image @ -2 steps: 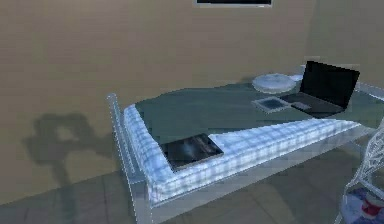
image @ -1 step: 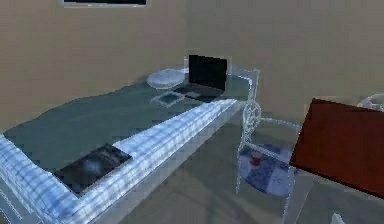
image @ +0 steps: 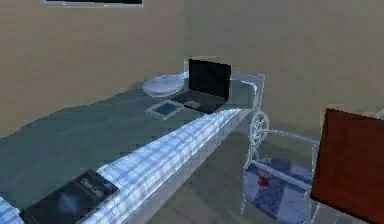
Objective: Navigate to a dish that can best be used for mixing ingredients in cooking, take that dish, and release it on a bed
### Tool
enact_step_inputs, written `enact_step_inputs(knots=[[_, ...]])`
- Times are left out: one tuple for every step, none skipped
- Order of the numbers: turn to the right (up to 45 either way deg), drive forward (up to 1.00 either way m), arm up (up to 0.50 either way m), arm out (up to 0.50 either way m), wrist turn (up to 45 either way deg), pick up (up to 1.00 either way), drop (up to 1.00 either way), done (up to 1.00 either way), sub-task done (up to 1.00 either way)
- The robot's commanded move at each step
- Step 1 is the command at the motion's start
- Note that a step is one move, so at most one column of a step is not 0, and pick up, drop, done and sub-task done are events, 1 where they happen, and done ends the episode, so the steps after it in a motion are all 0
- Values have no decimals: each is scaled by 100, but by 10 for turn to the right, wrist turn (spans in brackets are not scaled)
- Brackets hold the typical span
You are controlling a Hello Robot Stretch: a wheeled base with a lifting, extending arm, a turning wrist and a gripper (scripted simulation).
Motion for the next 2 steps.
enact_step_inputs(knots=[[150, 0, 0, 0, 0, 0, 0, 0, 0], [0, 35, 0, 0, 0, 0, 0, 0, 0]])
